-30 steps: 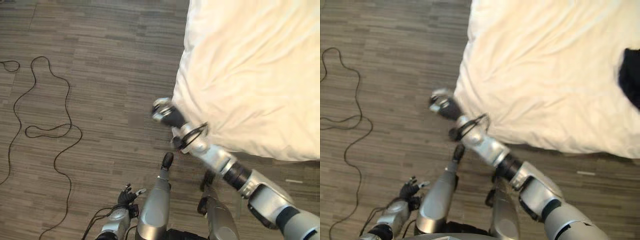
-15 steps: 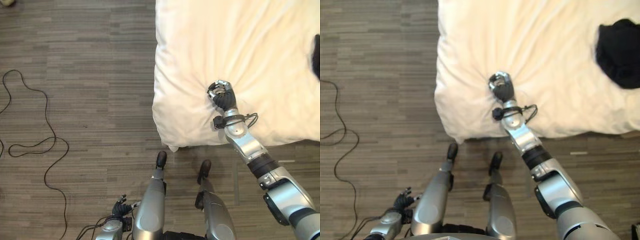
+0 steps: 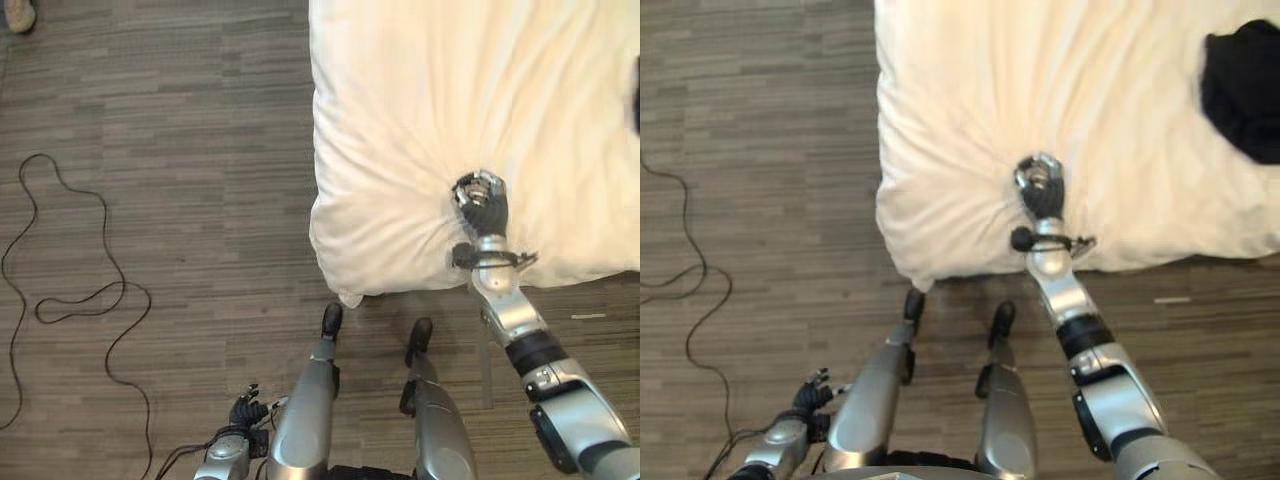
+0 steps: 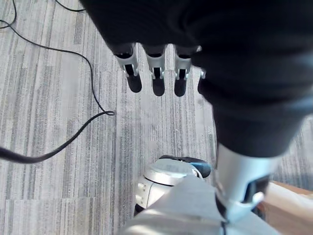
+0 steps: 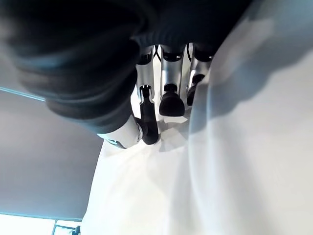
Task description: Tidy up the quilt and then pick up the clothes from the bed and put them into the laundry hamper.
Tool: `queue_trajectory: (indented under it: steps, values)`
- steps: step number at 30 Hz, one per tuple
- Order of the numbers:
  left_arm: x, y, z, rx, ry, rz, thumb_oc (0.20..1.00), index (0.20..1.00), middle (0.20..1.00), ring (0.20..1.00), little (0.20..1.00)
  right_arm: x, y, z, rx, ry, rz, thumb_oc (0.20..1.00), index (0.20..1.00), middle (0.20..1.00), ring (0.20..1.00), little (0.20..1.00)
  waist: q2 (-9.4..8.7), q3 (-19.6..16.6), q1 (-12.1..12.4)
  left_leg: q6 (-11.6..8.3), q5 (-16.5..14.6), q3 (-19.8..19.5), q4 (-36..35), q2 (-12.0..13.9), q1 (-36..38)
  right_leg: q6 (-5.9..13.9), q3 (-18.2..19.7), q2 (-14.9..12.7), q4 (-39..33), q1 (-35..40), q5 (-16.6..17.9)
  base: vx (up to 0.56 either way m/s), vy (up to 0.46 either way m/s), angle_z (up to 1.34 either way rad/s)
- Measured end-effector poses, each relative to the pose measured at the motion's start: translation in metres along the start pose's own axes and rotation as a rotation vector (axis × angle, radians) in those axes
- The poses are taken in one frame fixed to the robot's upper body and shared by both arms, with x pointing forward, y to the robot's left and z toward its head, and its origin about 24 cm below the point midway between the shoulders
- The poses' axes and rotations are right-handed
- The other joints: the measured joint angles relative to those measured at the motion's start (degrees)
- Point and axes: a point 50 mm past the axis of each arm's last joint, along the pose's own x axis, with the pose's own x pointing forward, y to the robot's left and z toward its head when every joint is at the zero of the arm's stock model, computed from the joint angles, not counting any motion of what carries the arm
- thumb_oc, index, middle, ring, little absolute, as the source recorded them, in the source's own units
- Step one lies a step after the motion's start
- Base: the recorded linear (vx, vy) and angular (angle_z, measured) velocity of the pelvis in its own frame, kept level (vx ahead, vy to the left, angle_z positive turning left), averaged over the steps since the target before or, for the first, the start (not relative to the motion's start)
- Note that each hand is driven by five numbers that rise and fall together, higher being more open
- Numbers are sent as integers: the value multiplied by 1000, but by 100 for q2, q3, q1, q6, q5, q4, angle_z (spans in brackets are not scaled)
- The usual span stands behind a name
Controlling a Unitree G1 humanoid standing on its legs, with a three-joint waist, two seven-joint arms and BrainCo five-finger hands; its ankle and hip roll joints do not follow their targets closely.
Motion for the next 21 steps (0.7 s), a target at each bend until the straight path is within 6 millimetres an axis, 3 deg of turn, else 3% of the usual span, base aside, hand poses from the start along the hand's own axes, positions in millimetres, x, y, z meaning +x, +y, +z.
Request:
queue_trajectory:
  steps: [1, 2, 3, 4, 5, 6, 7, 8, 9, 10, 12, 15, 21]
  values:
    - [-2, 3, -6, -23, 15, 23, 1000, 1000, 1000, 1000, 1000, -20, -13, -27, -9, 104, -50, 200, 200, 200, 200, 200, -61, -41, -1, 19, -27, 21, -98, 2, 304, 34, 15, -3, -19, 256, -27, 111, -33, -20]
    - [-6, 10, -19, -24, 53, 59, 1000, 1000, 1000, 1000, 1000, -54, -31, -69, -59, 294, -91, 200, 200, 200, 200, 200, -223, -146, -96, 18, -57, 102, -247, 18, 718, 53, 92, -1, -76, 564, -117, 127, -21, -29]
    - [-10, 14, -29, -27, 90, 83, 1000, 1000, 1000, 1000, 1000, -83, -44, -98, -109, 454, -118, 200, 200, 200, 200, 200, -306, -253, -215, 24, -77, 129, -352, 28, 932, 90, 133, 0, -95, 746, -157, 113, -11, -30]
    - [-12, 16, -35, -33, 108, 96, 1000, 1000, 1000, 1000, 1000, -97, -51, -110, -134, 529, -134, 200, 200, 200, 200, 200, -342, -338, -273, 53, -94, 138, -404, 35, 991, 100, 156, -5, -116, 776, -169, 122, -3, -28]
    - [-18, 22, -48, -38, 152, 132, 1000, 1000, 1000, 1000, 1000, -148, -74, -144, -235, 765, -170, 200, 200, 200, 200, 200, -410, -641, -408, 64, -92, 210, -548, 63, 1064, 103, 201, 24, -207, 787, -167, 143, -11, -32]
    - [-19, 23, -51, -44, 164, 146, 1000, 1000, 1000, 1000, 1000, -178, -91, -158, -294, 886, -188, 200, 200, 200, 200, 200, -410, -693, -519, 67, -80, 261, -633, 78, 1176, 110, 250, 52, -268, 861, -157, 144, -8, -36]
    - [-20, 23, -53, -48, 170, 150, 1000, 1000, 1000, 1000, 1000, -191, -98, -162, -315, 940, -200, 200, 200, 200, 200, 200, -405, -697, -588, 74, -72, 290, -687, 91, 1264, 116, 277, 68, -268, 895, -152, 110, -24, -31]
    - [-21, 21, -57, -64, 182, 158, 1000, 1000, 1000, 1000, 1000, -218, -108, -169, -343, 1039, -207, 655, 655, 655, 655, 655, -365, -723, -728, 56, -98, 330, -724, 119, 1426, 112, 318, 105, -271, 1008, -156, 79, -24, -28]
    - [-21, 19, -58, -76, 186, 161, 1000, 1000, 1000, 1000, 1000, -234, -112, -173, -362, 1102, -198, 893, 893, 893, 893, 893, -316, -773, -790, 42, -136, 360, -738, 151, 1520, 106, 336, 134, -278, 1079, -162, 198, -40, -36]
    - [-22, 16, -62, -84, 200, 163, 1000, 1000, 1000, 1000, 1000, -258, -117, -177, -379, 1196, -182, 1000, 1000, 1000, 1000, 1000, -233, -968, -797, 16, -187, 442, -747, 206, 1591, 81, 409, 187, -305, 1104, -181, 204, -26, -28]
    - [-24, 13, -69, -64, 234, 178, 1000, 1000, 1000, 1000, 1000, -293, -112, -184, -386, 1372, -150, 1000, 1000, 1000, 1000, 1000, -103, -1214, -812, -38, -271, 444, -751, 290, 1839, 12, 420, 283, -309, 1354, -257, 167, -20, -13]
    - [-29, 6, -82, -50, 286, 173, 1000, 1000, 1000, 1000, 1000, -326, -100, -185, -342, 1521, -115, 1000, 1000, 1000, 1000, 1000, 117, -1820, -796, -97, -343, 424, -751, 384, 1962, -45, 420, 373, -310, 1479, -378, 154, -5, 3]
    - [-31, 0, -88, 29, 357, 133, 1000, 1000, 1000, 1000, 1000, -326, -80, -187, -276, 1547, -90, 1000, 1000, 1000, 1000, 1000, 266, -2205, -864, -102, -393, 469, -741, 411, 2236, -98, 502, 415, -308, 1682, -449, 61, -8, -4]
